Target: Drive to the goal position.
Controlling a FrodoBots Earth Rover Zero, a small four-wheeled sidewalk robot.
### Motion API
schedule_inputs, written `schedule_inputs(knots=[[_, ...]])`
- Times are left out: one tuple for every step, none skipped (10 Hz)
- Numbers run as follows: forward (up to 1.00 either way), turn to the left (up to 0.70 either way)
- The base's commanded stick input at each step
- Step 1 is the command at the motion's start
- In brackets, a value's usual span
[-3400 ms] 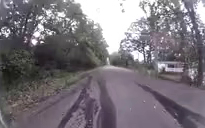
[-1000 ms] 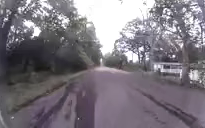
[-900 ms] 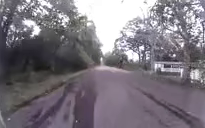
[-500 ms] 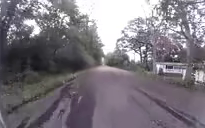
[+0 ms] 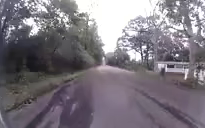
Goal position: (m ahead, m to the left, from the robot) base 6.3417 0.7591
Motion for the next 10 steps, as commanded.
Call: schedule_inputs(knots=[[0.7, 0.0], [0.7, 0.0], [0.7, 0.0], [0.7, 0.0], [0.7, 0.0], [0.7, 0.0], [0.7, 0.0], [0.7, 0.0], [0.7, 0.0], [0.7, 0.0]])
